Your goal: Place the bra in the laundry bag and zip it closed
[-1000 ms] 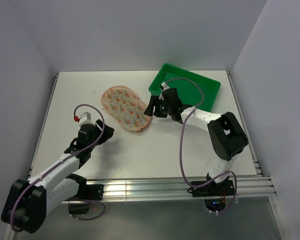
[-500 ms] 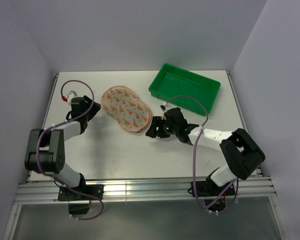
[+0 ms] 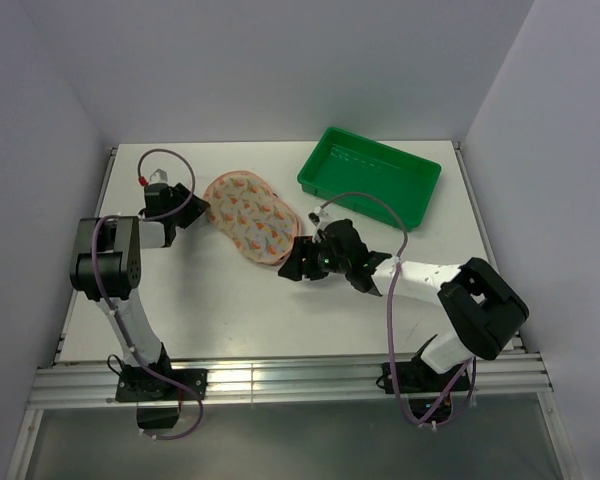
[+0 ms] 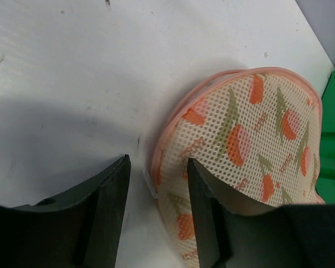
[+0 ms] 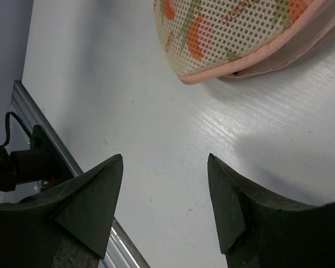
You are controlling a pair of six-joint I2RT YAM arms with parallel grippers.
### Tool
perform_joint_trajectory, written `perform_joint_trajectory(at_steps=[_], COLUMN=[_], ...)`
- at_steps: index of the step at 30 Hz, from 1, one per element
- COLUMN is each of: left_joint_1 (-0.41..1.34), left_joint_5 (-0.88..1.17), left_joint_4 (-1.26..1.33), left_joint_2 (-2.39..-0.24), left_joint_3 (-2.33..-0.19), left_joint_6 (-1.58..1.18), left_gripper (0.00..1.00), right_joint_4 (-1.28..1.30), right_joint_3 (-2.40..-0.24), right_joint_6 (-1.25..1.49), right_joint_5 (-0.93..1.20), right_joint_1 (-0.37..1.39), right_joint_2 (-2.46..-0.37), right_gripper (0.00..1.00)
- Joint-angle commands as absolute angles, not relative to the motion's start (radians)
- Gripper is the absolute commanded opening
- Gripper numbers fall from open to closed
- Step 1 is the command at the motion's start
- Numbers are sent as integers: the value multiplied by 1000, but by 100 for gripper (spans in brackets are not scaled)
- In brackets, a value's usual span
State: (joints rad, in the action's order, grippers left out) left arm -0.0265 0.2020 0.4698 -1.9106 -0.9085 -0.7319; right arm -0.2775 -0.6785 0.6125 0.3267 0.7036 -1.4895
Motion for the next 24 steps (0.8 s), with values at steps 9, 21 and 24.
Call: perform_joint_trajectory(at_steps=[9,21,24], left_joint_1=[-26,168,256], left_joint_5=[198,6,-43], left_joint_4=[494,410,367], left_joint_2=[-1887,-1415,-1271], left_joint_3=[-924,-425,-320], left_joint_6=[-752,-998,-1066], left_gripper=[5,4,8], right_joint_4=[-322,-200,-129], right_joint_3=[-716,-804,-851], right_joint_6=[660,614,569], right_joint_5=[242,160,160], right_joint_1=[716,661,599], right_joint_2=[-1516,-1601,-1614], right_gripper=[72,85,85])
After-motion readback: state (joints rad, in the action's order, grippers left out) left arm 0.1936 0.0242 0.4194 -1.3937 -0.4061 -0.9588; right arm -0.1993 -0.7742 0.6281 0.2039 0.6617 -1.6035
